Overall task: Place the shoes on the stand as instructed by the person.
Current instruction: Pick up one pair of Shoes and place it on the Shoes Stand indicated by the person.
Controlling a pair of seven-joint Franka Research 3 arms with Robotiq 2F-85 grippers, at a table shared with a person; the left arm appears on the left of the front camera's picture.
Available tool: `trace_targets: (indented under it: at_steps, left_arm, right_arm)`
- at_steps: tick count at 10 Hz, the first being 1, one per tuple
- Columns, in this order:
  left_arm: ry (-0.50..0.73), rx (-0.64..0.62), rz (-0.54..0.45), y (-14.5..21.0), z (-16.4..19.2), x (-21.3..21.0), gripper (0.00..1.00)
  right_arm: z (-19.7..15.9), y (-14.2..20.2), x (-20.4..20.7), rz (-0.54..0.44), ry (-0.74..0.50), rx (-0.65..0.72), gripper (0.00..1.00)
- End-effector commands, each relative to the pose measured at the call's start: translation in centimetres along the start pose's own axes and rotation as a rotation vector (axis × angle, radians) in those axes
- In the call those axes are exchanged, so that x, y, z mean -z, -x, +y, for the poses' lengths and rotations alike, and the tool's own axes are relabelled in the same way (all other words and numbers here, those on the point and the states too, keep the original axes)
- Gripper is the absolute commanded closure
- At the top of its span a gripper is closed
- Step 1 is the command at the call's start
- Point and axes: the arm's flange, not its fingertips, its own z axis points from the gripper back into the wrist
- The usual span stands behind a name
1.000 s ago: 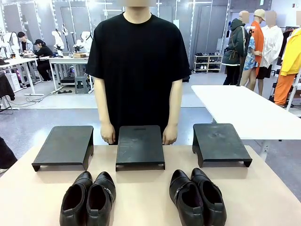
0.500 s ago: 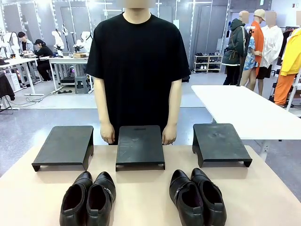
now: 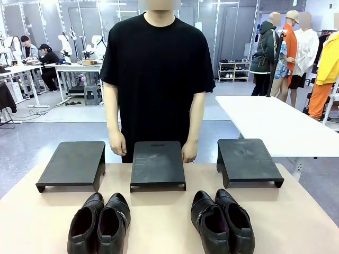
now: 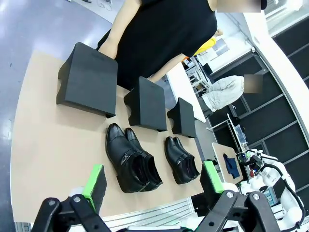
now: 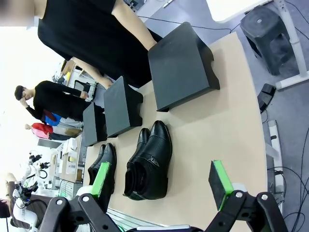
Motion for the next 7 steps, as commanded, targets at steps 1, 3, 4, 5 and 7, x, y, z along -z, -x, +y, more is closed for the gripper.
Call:
trace_targets:
  at_steps: [1,3,4,5,7]
  left_arm:
    - [0.001,0.002,-0.005,0.01,0.09,-0.23,0.00]
    - [0.001,0.002,-0.005,0.01,0.09,-0.23,0.00]
    - [0.001,0.002,-0.005,0.01,0.09,-0.23,0.00]
    - [0.001,0.002,-0.005,0.01,0.09,-0.23,0.00]
    - [0.001,0.002,-0.005,0.01,0.09,-0.23,0.00]
  right_arm:
    - [-0.17,-0.07,-0.24,-0.005,-0.004,0.003,0.00]
    - [-0.17,-0.07,-0.24,-0.005,-0.004,0.003,0.00]
    - [-0.17,-0.07,-0.24,-0.005,-0.004,0.003,0.00]
    - [-0.17,-0.07,-0.24,-0.005,-0.004,0.003,0.00]
    - [-0.17,-0.07,-0.24,-0.005,-0.004,0.003,0.00]
